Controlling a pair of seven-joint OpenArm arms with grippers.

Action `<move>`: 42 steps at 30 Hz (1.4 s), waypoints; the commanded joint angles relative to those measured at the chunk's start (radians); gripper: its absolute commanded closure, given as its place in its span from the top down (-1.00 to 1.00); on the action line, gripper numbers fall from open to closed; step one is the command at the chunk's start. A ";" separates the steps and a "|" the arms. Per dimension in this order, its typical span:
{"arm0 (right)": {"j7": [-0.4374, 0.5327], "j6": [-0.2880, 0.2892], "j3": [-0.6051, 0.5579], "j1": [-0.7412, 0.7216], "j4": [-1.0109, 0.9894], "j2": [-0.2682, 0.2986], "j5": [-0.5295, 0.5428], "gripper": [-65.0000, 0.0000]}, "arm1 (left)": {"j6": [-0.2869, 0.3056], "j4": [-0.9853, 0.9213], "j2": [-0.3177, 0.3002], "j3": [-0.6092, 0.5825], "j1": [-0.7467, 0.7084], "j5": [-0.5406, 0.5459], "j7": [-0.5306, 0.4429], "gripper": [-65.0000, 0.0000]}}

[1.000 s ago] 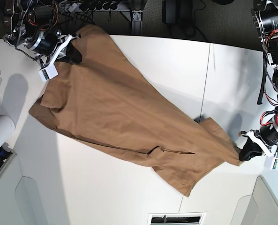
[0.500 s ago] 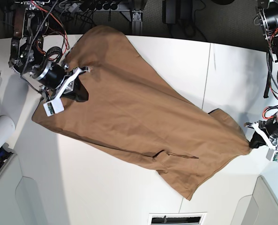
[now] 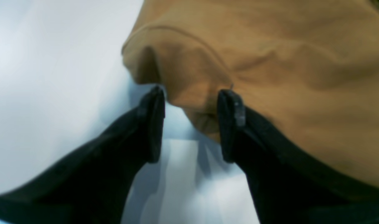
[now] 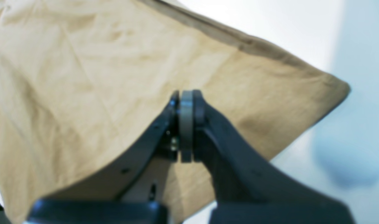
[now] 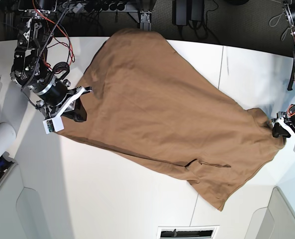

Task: Layout the t-shirt on the table in an organized manner, then fold the t-shirt properly
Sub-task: 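Pull the shirt taut between both grippers to spread it wide, then lift the shirt with both grippers and fold it toward the middle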

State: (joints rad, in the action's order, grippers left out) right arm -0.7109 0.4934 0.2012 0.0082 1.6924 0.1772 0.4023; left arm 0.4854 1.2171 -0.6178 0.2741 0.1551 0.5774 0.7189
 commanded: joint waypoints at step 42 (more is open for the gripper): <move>-0.013 0.011 0.004 -0.225 -0.367 0.003 0.018 -1.00 | -0.145 0.016 0.188 -0.161 0.012 -0.217 -0.267 -0.08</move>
State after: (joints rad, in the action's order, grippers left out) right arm -0.7380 0.4942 0.2016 -0.1989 1.3090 0.1745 0.4046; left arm 0.3367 1.2217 -0.4141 0.1093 0.1448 0.3523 0.4709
